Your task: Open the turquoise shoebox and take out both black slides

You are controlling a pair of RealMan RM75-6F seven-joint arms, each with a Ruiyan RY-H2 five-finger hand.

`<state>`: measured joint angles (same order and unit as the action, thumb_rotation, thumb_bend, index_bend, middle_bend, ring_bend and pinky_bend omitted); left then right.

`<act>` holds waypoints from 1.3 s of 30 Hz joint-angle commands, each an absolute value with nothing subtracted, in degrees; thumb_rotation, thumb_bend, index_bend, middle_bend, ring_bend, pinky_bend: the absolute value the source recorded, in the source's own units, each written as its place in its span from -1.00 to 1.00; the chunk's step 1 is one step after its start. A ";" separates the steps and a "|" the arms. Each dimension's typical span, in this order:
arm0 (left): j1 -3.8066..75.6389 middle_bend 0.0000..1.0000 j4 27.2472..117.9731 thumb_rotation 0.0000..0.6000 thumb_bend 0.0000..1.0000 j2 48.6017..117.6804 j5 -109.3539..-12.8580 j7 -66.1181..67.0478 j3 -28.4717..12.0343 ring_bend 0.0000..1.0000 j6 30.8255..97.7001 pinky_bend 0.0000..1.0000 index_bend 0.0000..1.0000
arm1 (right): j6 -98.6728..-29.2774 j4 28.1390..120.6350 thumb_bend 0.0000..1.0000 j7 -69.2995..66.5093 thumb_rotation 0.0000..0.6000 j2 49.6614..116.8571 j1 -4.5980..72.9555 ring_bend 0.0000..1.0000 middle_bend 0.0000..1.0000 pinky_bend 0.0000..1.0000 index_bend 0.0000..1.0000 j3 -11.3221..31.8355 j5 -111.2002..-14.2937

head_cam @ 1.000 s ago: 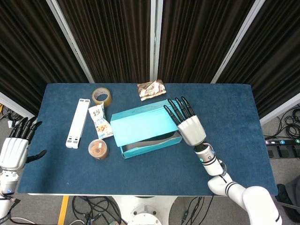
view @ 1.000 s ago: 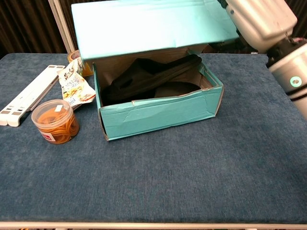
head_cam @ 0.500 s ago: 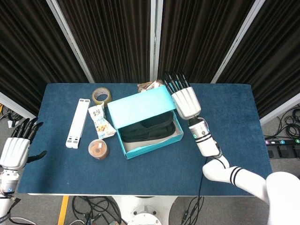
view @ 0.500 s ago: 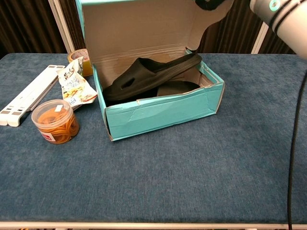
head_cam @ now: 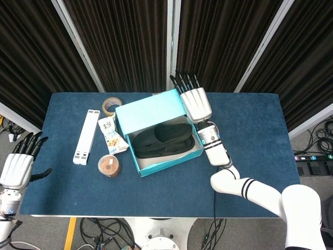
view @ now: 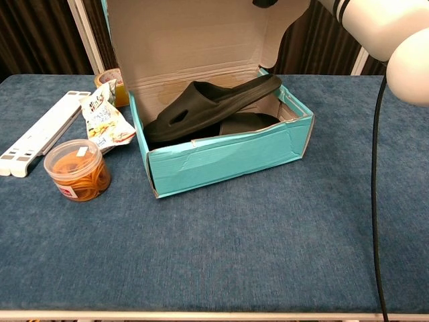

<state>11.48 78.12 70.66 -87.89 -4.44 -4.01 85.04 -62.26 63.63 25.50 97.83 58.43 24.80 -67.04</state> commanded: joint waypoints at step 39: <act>12.16 -0.89 78.93 1.00 -0.80 70.65 -88.12 -3.59 -3.78 -1.00 84.07 -0.65 -0.75 | -57.58 78.36 -0.83 30.11 1.00 87.12 57.71 -1.00 -1.00 -1.00 -1.00 18.36 -66.23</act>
<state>12.15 78.93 70.66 -88.13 -3.61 -3.77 84.08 -59.41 74.01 26.75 90.07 58.93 19.51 -68.48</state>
